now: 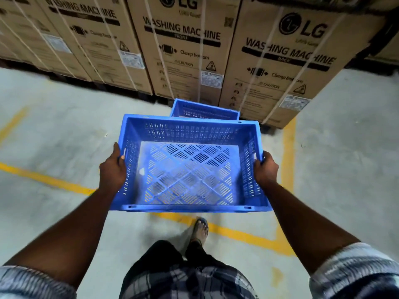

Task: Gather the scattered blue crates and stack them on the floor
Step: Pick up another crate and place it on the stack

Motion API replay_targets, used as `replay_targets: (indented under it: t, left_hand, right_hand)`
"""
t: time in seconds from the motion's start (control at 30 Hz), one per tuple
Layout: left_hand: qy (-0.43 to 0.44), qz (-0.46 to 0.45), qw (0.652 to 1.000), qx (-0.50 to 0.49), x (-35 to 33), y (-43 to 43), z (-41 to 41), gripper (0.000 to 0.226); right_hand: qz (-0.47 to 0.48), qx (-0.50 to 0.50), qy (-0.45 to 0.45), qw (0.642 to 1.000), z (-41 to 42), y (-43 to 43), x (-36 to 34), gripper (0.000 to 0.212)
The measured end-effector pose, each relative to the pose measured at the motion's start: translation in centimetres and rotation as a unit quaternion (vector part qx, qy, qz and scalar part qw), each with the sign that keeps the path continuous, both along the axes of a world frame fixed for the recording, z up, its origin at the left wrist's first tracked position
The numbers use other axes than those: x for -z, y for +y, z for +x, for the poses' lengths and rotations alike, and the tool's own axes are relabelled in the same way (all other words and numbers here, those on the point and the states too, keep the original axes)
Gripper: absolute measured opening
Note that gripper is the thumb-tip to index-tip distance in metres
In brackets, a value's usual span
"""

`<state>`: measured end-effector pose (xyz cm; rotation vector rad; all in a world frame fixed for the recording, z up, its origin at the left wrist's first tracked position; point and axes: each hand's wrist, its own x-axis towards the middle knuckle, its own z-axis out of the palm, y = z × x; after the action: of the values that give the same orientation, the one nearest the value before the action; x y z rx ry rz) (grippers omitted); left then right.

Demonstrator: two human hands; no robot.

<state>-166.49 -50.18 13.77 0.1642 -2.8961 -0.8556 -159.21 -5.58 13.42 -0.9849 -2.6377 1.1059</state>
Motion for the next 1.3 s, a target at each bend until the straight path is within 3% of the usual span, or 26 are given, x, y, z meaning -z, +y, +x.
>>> replay_targets:
  t: [0.27, 0.63, 1.03, 1.3]
  left_hand:
    - [-0.049, 0.036, 0.993, 0.098, 1.0, 2.1, -10.9, 0.061]
    - [-0.144, 0.062, 0.982, 0.102, 5.0, 4.9, -27.9, 0.066]
    - [-0.163, 0.037, 0.978, 0.123, 16.8, 11.1, -47.0, 0.067]
    - [-0.141, 0.004, 0.979, 0.146, 24.1, 14.1, -53.3, 0.071]
  right_hand:
    - [0.01, 0.044, -0.031, 0.999, -7.4, 3.0, -0.1, 0.033]
    - [-0.028, 0.077, -0.109, 0.991, -21.3, 3.1, 2.4, 0.051]
    - [-0.003, 0.103, -0.109, 0.989, -38.0, 8.5, 15.0, 0.053]
    - [0.011, 0.078, -0.106, 0.991, -43.6, 12.5, 23.4, 0.056]
